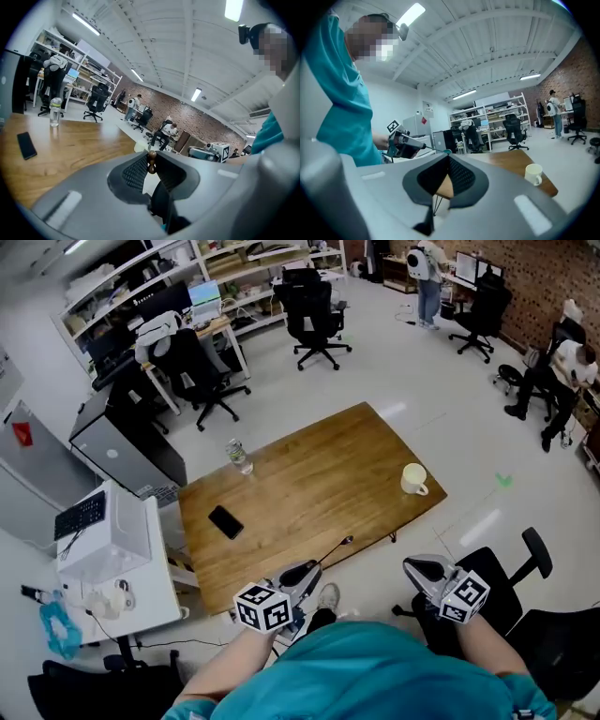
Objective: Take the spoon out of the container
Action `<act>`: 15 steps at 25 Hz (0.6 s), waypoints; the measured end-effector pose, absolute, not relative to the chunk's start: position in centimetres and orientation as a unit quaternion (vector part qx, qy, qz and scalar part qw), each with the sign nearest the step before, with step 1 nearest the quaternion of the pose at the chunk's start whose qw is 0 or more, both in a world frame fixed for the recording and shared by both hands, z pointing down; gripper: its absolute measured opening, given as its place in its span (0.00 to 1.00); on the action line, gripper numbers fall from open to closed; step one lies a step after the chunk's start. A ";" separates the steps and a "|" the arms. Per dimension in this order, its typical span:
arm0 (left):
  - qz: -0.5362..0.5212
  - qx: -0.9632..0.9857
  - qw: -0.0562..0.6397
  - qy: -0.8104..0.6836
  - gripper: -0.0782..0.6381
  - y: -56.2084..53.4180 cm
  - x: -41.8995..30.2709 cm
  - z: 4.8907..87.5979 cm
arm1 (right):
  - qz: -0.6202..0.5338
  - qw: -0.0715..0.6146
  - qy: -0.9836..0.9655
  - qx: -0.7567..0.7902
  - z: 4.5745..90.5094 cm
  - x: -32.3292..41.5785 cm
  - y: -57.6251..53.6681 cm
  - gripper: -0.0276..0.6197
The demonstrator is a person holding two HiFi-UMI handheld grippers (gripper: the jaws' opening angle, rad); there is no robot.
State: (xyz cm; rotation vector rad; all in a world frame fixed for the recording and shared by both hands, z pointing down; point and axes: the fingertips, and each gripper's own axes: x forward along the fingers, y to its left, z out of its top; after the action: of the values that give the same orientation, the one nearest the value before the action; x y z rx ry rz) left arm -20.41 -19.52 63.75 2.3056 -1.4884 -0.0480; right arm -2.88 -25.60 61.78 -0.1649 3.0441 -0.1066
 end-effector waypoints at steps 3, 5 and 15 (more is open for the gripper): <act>-0.013 0.814 0.201 -0.545 0.18 -14.3 -16.8 62.6 | -0.057 0.042 0.997 -0.040 62.2 -0.2 -22.0 0.05; -0.010 0.806 0.201 -0.557 0.18 -10.3 -15.1 61.1 | -0.069 0.044 0.996 -0.025 61.4 1.3 -18.9 0.05; -0.032 0.759 0.148 -0.634 0.18 7.9 -15.8 57.2 | -0.058 0.054 0.995 0.061 57.9 0.2 -3.7 0.05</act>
State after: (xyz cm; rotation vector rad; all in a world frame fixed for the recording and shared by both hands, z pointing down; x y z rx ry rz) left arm -15.85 7.89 57.15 2.1819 -1.8224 -0.0914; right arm 0.18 -3.68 57.92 0.1850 3.0228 -0.1748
